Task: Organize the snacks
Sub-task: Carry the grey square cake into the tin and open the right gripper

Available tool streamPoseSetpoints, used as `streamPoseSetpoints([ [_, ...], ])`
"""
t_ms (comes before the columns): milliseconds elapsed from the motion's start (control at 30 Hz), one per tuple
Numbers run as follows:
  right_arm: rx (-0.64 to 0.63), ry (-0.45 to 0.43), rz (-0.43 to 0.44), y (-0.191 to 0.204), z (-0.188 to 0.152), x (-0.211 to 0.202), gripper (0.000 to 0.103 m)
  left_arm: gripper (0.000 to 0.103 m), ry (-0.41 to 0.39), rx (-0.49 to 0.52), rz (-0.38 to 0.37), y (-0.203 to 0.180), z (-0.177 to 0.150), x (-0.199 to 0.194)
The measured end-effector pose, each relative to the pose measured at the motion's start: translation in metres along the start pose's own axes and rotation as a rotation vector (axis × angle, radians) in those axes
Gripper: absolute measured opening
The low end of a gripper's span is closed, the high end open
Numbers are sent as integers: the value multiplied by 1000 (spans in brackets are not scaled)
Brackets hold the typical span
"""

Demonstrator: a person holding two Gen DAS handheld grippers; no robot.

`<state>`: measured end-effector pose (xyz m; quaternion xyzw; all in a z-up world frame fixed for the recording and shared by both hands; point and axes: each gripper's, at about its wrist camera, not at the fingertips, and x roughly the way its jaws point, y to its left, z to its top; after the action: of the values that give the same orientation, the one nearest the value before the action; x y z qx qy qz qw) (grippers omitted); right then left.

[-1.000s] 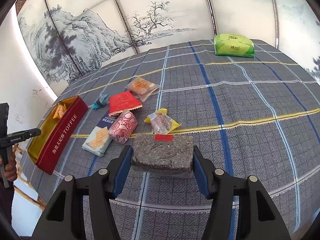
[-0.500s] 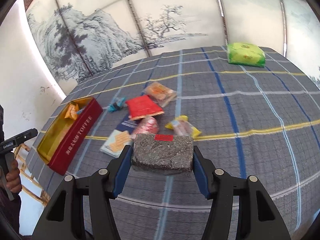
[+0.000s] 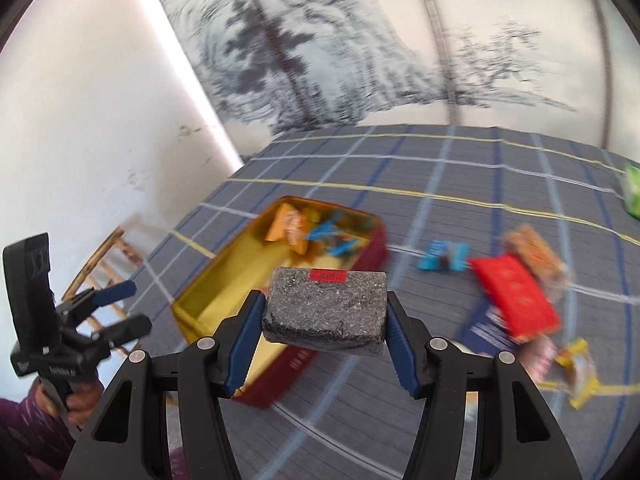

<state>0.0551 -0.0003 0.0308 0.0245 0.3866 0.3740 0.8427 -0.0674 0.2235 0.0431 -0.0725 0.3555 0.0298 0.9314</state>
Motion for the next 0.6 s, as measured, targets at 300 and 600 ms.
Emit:
streamPoseSetpoints([
  [300,-48,188,54,45,36,101,59,102,7,24,47,20,-6,-3],
  [600,-84,306,0,60,46,158,59,102,29,46,81,27,-10,8],
])
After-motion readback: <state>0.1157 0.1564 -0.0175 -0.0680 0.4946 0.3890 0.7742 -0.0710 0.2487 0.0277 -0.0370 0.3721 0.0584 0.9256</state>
